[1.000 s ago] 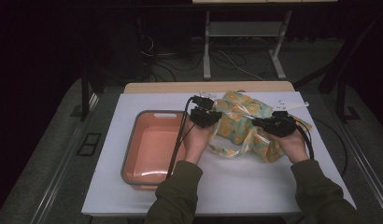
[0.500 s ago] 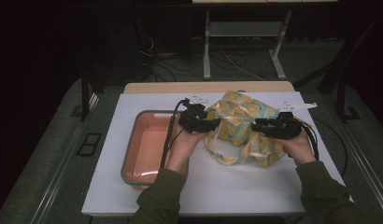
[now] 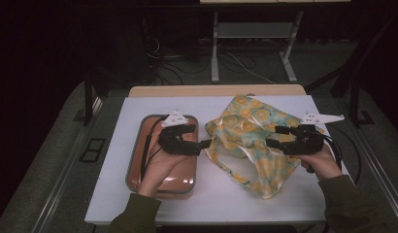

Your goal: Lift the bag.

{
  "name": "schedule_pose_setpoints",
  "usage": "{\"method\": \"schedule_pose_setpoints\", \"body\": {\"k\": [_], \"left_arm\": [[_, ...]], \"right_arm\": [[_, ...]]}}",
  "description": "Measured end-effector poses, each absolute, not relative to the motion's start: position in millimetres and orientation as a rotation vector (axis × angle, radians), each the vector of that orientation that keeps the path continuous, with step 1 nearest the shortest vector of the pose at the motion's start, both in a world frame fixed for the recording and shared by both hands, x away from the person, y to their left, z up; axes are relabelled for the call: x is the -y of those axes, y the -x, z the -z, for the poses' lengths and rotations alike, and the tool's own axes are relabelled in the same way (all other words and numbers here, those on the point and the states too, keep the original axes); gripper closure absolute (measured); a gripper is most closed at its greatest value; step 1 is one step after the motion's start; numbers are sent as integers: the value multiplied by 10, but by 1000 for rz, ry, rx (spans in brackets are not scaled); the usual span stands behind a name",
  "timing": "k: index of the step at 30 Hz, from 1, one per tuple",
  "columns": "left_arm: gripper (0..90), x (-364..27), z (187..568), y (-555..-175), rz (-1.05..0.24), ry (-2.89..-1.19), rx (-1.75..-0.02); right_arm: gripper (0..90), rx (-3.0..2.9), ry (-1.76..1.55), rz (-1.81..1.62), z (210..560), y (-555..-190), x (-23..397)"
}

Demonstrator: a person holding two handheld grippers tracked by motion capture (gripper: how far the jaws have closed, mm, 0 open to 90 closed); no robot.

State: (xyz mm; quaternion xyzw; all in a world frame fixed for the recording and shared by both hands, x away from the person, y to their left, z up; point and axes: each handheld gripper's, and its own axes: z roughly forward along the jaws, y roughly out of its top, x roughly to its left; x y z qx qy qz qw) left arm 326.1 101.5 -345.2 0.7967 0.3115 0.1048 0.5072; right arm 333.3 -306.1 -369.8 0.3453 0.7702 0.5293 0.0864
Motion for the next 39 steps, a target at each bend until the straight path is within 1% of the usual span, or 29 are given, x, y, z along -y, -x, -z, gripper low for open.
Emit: {"method": "schedule_pose_setpoints", "body": {"k": [4,7,16,19,23,27,39], "left_arm": [[173,-1208,3460,-3142,-281,-1906,-721],[154,-1329,3498,-3055,-278,-1893,-708],[134,-1612,3537,-2823,-299,-1868,-678],[111,-1687,3558,-2784,-303,-1860,-681],[53,-1763,3576,-2755,-315,-1841,-685],[1,-1826,3583,-2735,-323,-1811,-678],[0,-1852,3602,-2733,-323,-1814,-684]], "right_arm": [[211,-2302,-1009,-1552,3742,-3229,3072],[199,-2315,-989,-1521,3794,-3154,3063],[178,-2320,-967,-1459,3878,-2972,3116],[155,-2310,-961,-1461,3871,-2930,3146],[112,-2285,-965,-1456,3846,-2893,3176],[112,-2258,-957,-1440,3788,-2863,3198],[112,-2239,-937,-1458,3718,-2862,3217]]}}
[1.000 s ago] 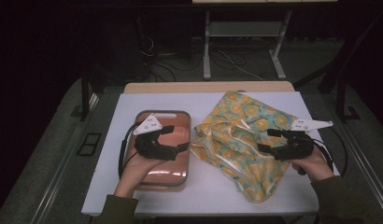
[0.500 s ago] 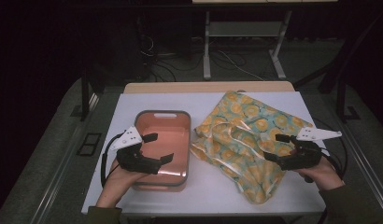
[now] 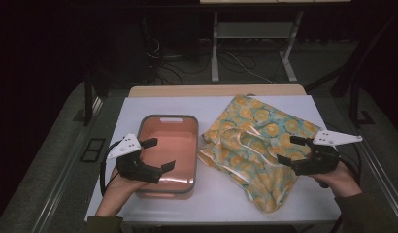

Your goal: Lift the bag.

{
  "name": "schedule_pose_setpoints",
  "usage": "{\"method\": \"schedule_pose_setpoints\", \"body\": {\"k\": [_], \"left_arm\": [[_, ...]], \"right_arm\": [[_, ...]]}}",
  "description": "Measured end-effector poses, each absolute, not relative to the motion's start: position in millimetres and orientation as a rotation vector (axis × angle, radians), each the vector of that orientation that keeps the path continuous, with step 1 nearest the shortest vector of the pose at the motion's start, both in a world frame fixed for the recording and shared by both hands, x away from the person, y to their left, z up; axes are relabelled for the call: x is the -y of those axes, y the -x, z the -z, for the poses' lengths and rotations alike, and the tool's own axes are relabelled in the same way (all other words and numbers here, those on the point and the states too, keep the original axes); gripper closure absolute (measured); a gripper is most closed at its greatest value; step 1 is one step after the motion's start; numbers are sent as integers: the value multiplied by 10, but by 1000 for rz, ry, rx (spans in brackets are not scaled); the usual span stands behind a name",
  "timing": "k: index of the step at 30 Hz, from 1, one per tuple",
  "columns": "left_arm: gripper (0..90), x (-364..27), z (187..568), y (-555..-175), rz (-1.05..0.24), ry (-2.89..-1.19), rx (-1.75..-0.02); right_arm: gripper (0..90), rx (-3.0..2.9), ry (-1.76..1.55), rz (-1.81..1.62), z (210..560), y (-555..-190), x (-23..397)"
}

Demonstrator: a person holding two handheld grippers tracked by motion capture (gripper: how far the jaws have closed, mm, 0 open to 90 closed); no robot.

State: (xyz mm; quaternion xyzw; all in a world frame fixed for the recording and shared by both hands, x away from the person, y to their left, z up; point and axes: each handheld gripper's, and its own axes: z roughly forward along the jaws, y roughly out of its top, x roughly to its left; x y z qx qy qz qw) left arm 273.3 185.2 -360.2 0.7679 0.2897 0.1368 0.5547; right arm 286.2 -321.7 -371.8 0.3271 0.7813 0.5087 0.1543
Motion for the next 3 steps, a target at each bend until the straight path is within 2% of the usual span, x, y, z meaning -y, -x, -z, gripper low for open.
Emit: {"method": "schedule_pose_setpoints", "body": {"k": [3], "left_arm": [[0,-1843,3602,-2734,-322,-1818,-682]], "right_arm": [[112,-2238,-937,-1461,3710,-2863,3223]]}}
